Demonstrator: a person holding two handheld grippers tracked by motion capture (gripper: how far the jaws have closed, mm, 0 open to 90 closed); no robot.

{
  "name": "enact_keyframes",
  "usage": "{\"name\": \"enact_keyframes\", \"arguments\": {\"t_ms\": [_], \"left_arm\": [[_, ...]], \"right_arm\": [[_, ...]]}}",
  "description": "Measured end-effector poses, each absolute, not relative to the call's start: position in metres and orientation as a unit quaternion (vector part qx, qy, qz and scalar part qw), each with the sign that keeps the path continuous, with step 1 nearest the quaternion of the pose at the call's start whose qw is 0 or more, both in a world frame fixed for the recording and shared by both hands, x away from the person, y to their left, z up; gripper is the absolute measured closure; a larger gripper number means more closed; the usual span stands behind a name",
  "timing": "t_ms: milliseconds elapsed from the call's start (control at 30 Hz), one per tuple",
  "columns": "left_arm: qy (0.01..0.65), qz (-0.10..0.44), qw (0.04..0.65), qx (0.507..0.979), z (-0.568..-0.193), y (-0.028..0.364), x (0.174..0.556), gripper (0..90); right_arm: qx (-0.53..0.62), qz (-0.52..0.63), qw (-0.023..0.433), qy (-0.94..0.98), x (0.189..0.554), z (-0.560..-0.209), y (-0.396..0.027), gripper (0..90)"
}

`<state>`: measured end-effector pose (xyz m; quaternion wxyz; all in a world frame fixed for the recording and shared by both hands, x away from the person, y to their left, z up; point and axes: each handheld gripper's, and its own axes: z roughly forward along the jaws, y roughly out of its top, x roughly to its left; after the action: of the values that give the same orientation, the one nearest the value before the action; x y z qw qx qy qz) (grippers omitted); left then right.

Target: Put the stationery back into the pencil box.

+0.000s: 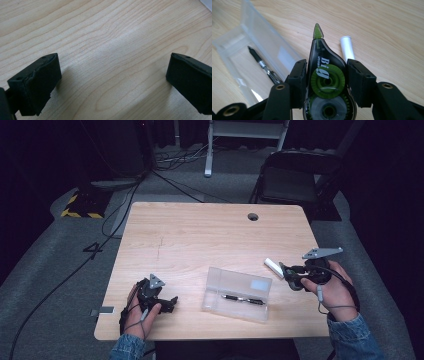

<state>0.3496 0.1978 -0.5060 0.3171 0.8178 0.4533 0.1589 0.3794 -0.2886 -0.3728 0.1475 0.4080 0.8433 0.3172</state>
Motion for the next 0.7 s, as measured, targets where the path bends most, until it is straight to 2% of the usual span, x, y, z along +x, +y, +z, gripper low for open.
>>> {"name": "enact_keyframes", "arguments": {"t_ms": [700], "left_arm": [[0.453,0.16,0.318,0.817,-0.506,0.198,0.349,0.2]], "right_arm": [[0.307,0.337,0.094,0.885,0.362,-0.368,-0.24,52.7]]}}
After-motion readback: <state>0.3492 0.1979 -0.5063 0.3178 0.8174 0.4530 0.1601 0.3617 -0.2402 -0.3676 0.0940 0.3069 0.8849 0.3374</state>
